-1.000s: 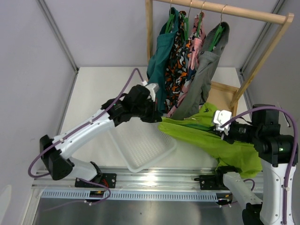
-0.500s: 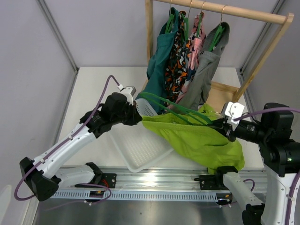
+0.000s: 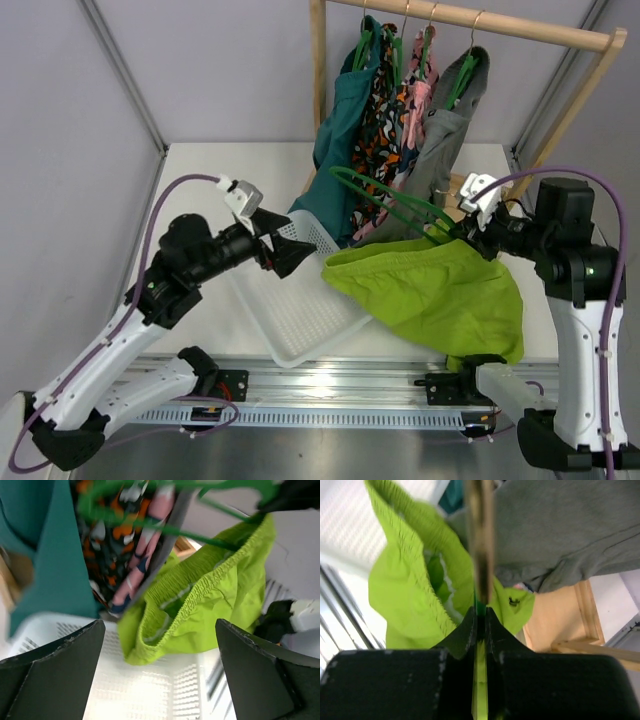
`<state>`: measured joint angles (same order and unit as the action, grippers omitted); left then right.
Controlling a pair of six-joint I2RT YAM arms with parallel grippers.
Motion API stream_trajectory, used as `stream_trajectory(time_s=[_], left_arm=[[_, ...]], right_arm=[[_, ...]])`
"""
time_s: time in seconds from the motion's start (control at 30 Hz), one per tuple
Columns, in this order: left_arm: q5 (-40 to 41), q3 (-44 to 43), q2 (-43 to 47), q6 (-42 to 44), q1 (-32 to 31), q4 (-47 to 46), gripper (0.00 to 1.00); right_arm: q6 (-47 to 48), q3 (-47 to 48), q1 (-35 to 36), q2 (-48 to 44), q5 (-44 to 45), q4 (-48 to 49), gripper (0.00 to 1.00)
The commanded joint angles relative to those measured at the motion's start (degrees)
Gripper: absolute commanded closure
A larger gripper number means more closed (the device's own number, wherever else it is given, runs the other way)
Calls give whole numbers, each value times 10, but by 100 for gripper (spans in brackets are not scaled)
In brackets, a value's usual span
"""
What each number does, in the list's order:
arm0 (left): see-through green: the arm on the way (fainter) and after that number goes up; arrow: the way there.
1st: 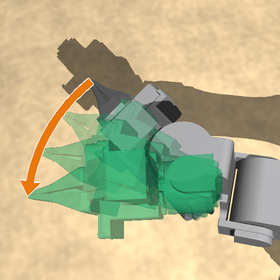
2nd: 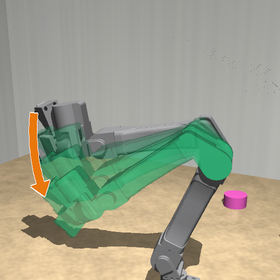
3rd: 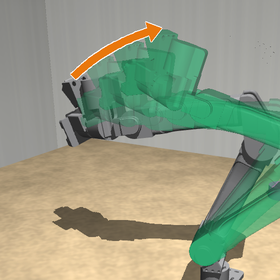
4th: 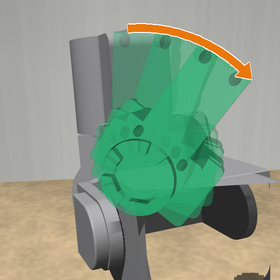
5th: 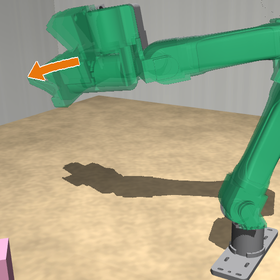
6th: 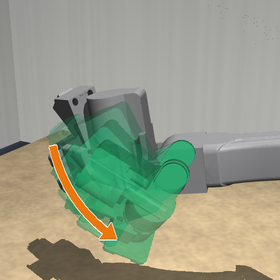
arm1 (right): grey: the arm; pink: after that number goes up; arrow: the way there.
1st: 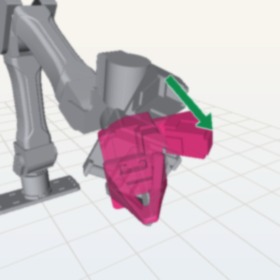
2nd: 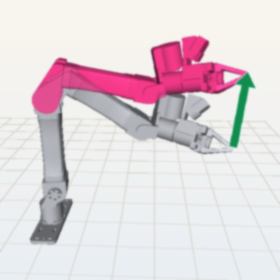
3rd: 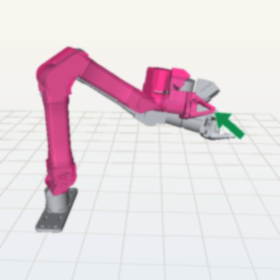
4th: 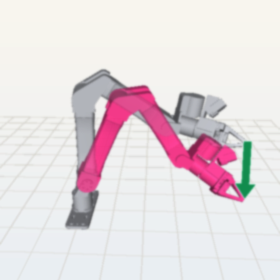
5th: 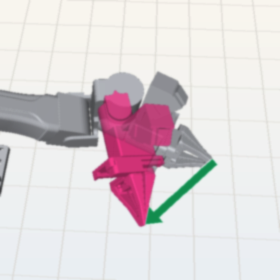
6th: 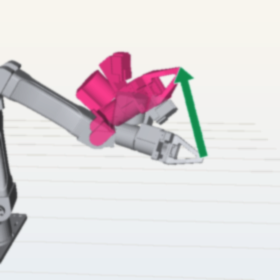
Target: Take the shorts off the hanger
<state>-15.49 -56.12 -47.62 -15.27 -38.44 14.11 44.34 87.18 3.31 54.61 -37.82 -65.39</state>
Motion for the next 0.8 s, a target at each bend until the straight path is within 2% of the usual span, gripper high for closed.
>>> stream_trajectory(time_s=[0.0, 0.07, 0.2, 0.27, 0.4, 0.57, 0.63, 0.77], left_arm=[[-43, -8, 36, 154, 3, -26, 1], [-60, -25, 41, 227, 2, 0, 1], [-81, -48, 29, 311, -8, 28, 1], [-88, -64, 14, 339, -24, 38, 1], [-53, -92, -55, 366, -89, 52, 6], [-7, -130, -123, 410, -138, 59, 13], [-16, -138, -141, 422, -148, 72, 20], [-20, -146, -169, 426, -164, 86, 41]], right_arm=[[157, 40, -1, 27, -27, -79, 100], [251, 49, -1, 46, -43, -136, 100], [341, 60, 12, 73, -88, -190, 100], [350, 59, 29, 81, -92, -193, 100], [360, 49, 97, 90, -81, -185, 100], [363, 45, 129, 95, -69, -170, 100], [353, 49, 132, 98, -70, -161, 100], [350, 54, 133, 98, -75, -158, 100]])
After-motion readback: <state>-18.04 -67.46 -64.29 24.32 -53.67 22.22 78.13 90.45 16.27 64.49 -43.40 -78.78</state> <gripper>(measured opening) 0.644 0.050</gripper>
